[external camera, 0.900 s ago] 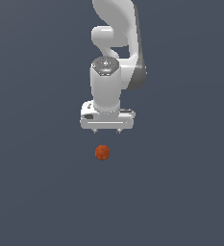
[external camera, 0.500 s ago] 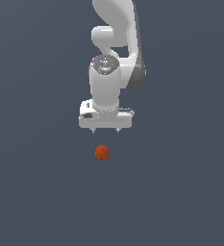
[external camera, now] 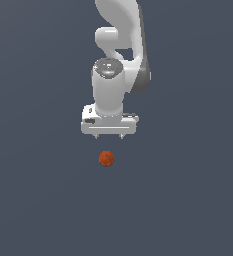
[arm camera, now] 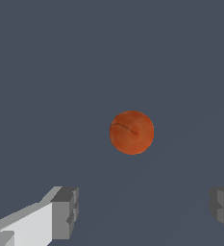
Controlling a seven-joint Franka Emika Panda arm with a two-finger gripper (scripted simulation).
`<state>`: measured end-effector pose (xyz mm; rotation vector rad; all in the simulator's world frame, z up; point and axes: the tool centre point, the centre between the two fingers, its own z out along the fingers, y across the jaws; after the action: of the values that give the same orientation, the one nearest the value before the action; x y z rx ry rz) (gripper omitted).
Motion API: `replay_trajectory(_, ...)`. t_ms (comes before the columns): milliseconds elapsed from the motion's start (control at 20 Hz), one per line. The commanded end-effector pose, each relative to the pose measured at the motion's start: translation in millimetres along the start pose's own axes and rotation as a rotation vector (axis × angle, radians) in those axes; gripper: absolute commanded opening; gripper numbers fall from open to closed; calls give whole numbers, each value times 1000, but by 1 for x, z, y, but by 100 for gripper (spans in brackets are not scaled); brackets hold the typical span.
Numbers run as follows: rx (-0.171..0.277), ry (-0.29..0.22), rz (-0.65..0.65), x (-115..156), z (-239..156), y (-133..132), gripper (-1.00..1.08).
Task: Pick up the object and move it to a goal position.
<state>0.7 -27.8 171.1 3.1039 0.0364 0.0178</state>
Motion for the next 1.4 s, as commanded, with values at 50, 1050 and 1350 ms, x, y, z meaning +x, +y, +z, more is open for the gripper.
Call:
replay_trajectory(50, 5, -3, 40, 5, 9, 2, 100)
replay_trajectory(1050, 35, -18, 317, 31, 74, 15, 100)
replay_trajectory(1350, 35, -18, 319, 31, 89, 15, 100)
